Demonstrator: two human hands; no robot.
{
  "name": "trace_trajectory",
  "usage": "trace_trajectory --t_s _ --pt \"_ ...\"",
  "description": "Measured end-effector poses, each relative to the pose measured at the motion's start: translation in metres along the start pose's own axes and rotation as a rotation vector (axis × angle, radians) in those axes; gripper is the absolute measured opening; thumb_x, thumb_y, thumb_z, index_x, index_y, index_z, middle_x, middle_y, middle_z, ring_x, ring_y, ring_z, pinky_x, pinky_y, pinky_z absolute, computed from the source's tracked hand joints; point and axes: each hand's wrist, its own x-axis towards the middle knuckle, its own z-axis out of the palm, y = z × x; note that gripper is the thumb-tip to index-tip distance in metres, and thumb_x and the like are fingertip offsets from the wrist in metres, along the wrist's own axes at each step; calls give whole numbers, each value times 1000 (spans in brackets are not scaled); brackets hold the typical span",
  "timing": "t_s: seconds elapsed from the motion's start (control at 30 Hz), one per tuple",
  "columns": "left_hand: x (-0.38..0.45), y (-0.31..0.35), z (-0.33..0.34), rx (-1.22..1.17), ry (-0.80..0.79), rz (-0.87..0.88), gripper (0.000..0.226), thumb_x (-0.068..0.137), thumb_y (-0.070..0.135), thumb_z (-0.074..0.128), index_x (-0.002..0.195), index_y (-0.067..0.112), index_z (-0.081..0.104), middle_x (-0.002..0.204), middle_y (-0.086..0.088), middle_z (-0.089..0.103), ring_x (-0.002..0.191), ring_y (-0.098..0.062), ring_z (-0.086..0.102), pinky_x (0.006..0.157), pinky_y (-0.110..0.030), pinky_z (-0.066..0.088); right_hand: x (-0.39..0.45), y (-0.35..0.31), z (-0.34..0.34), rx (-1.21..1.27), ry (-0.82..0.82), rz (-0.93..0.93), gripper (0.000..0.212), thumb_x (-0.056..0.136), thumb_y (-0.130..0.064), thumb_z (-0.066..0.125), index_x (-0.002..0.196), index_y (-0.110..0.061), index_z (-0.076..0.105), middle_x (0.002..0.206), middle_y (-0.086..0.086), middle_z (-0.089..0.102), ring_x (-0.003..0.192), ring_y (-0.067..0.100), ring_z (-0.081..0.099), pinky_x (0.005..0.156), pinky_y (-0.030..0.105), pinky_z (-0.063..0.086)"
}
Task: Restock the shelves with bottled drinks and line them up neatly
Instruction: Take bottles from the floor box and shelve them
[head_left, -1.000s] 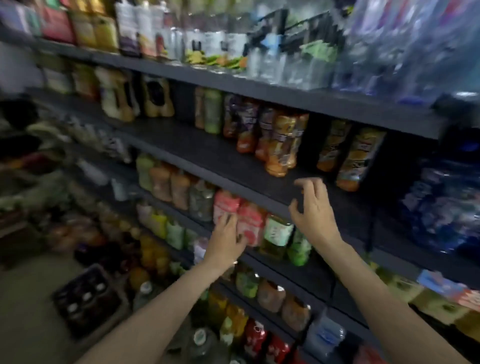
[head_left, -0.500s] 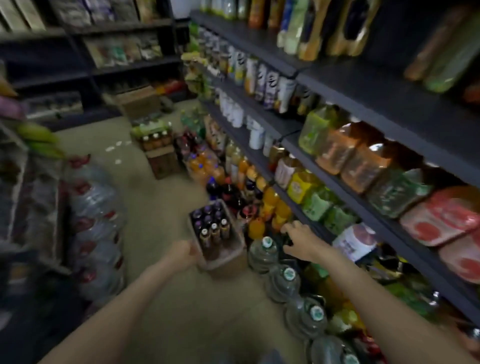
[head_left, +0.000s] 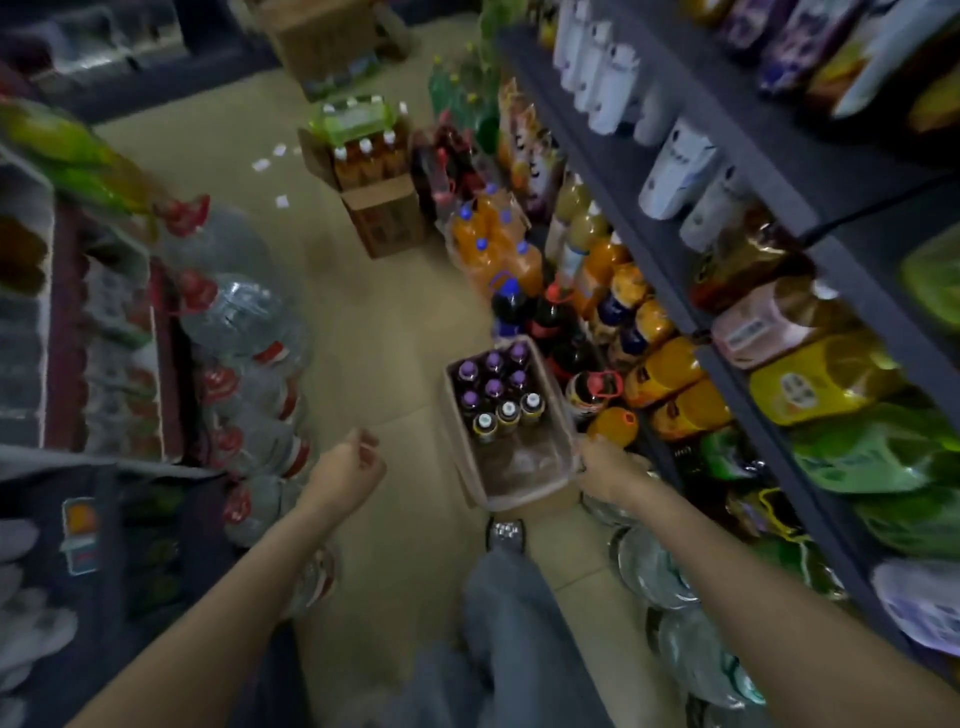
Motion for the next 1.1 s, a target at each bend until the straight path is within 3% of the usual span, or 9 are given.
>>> trace_trajectory --t_s 0.17,0.3,0.37,0.47,0.57,0.7,0.8,0.97,1.1 --pt "78 27 4 -80 -7 -5 24 87 8 52 111 4 55 94 -13 62 91 -29 60 72 -25 39 68 -33 -4 -3 -21 31 13 90 -21 51 100 -13 51 122 20 50 119 34 44 93 35 36" --pt "148 14 44 -117 -80 28 22 87 3 51 107 7 58 84 -17 63 86 -36 62 74 -34 45 130 -32 27 -11 54 55 35 86 -22 57 117 -9 49 131 15 39 118 34 45 96 35 39" --pt "190 -6 77 -69 -125 54 26 86 2 51 110 9 58 91 -17 65 89 -36 62 78 -38 47 172 -27 54 -21 156 81 40 84 -21 59 121 -11 47 135 15 31 121 33 42 102 37 37" --pt "252 -38 127 -65 -135 33 35 88 1 51 122 8 53 108 -16 62 100 -34 59 83 -33 47 242 -15 99 -44 230 98 51 83 -20 60 131 -17 44 139 13 29 122 33 40 103 36 35" --pt "308 -72 171 -111 -130 39 38 88 0 51 126 6 50 114 -17 60 102 -33 58 78 -25 41 323 -7 149 -76 212 -27 57 84 -16 58 137 -22 41 146 10 24 128 36 35 104 40 34" --pt "351 -120 215 -21 -194 44 35 86 4 52 120 10 50 110 -11 60 101 -28 58 87 -32 46 413 -3 212 -177 113 -106 51 87 -7 47 136 -23 43 151 6 19 134 34 25 108 39 29" --pt "363 -145 231 43 -246 39 35 85 7 52 119 13 48 110 -8 59 102 -27 58 93 -42 45 434 -4 237 -259 201 -90 40 88 1 41 127 -8 46 137 17 32 123 38 38 96 44 37" --pt "360 -141 232 71 -308 2 44 83 13 60 124 16 44 117 -2 57 109 -24 55 97 -42 42 395 -15 217 -74 289 -145 27 72 -9 66 96 -2 57 108 17 51 97 37 55 75 43 46" --pt "349 -110 220 -99 -527 202 87 65 13 81 138 17 33 130 3 45 124 -15 42 105 -28 33 330 -46 143 142 444 -401 21 59 -20 64 72 -5 60 77 10 57 69 30 58 61 34 39"
